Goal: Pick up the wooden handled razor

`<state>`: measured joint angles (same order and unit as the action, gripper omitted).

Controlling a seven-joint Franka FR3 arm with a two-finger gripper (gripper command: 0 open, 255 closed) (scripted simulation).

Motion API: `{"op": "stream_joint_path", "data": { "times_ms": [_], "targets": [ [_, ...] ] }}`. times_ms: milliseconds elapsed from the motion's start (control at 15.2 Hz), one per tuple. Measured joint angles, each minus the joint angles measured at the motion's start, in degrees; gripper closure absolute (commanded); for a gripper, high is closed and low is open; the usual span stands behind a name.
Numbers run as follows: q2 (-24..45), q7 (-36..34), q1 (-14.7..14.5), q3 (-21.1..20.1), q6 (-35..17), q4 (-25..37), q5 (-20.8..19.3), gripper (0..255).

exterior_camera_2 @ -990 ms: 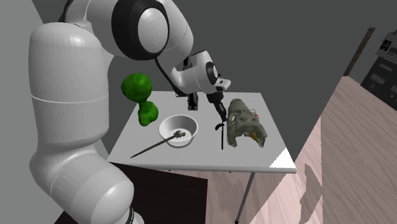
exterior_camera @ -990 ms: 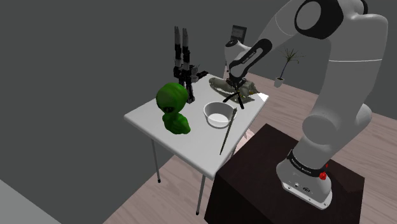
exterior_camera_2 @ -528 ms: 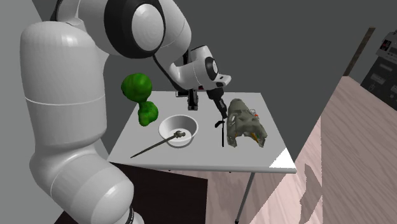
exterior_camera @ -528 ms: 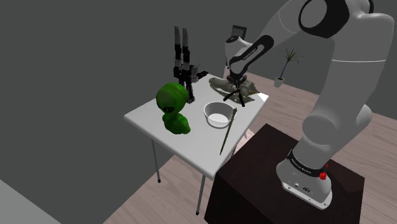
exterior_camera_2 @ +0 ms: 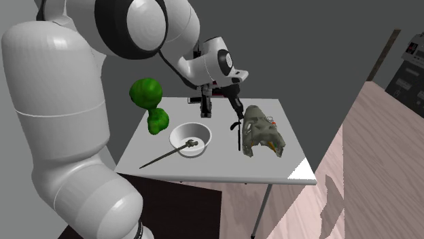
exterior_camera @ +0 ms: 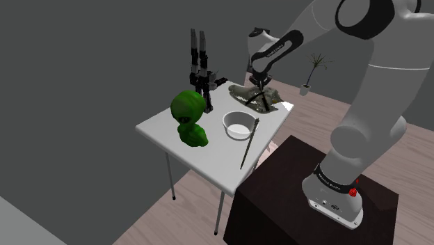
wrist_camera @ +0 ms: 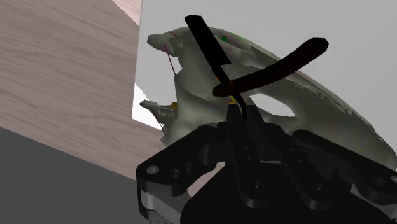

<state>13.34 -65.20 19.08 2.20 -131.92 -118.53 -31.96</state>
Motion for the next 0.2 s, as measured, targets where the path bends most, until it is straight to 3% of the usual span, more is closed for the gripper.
{"op": "stream_joint_path", "data": {
  "times_ms": [198],
  "targets": [
    [-1.17, 1.02, 0.06, -0.14, 1.43, 0.47, 0.67, 255]
  ]
}}
